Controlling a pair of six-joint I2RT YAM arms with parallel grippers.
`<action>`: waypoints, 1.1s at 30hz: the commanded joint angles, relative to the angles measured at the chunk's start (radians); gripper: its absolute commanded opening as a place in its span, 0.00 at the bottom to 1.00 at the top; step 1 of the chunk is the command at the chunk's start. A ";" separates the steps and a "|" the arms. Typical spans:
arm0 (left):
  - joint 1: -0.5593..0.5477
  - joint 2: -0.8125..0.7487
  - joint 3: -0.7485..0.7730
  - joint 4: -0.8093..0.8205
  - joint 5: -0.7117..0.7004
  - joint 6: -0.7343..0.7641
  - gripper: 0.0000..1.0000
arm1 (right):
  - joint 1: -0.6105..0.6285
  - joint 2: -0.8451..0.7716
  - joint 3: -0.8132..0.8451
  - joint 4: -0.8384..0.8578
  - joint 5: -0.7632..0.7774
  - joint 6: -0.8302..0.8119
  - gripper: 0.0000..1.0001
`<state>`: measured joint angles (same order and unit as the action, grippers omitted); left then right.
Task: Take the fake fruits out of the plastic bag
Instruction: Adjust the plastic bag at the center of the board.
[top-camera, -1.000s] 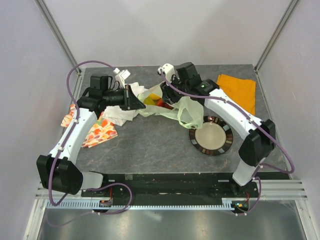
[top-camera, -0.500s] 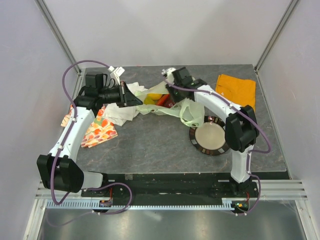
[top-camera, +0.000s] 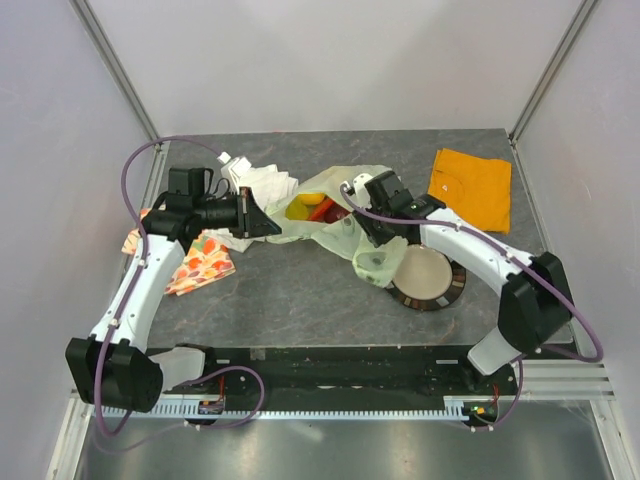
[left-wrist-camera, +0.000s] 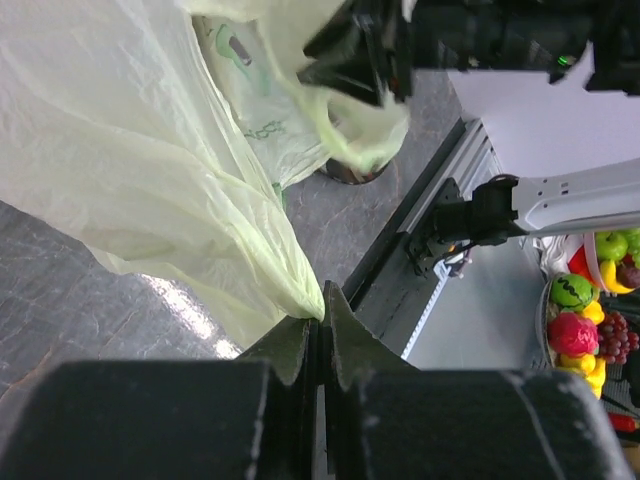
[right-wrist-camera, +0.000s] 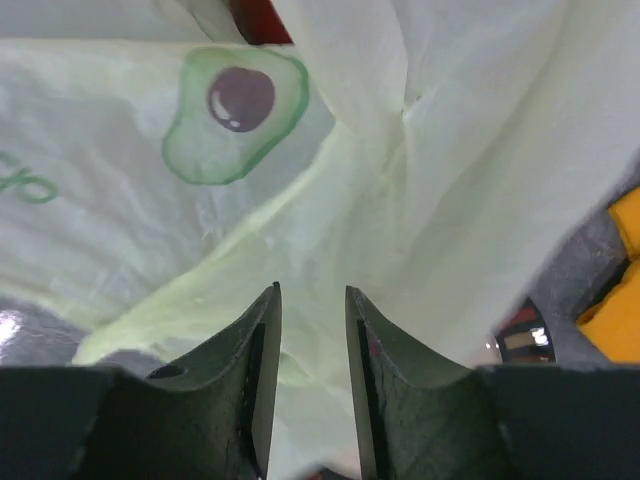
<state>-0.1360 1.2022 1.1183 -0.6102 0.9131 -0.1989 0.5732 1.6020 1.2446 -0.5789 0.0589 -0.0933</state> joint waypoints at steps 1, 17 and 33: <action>-0.001 -0.018 -0.006 -0.019 0.046 0.069 0.02 | -0.004 -0.109 0.083 -0.027 -0.033 -0.064 0.42; -0.014 0.145 0.077 0.141 0.063 -0.175 0.02 | 0.074 0.247 0.384 0.080 -0.210 -0.191 0.33; -0.010 0.174 0.112 0.156 0.038 -0.160 0.02 | 0.113 0.131 0.174 -0.182 -0.159 -0.233 0.31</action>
<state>-0.1478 1.3720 1.2034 -0.4881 0.9428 -0.3401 0.6777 1.7908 1.4090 -0.6910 -0.1009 -0.3023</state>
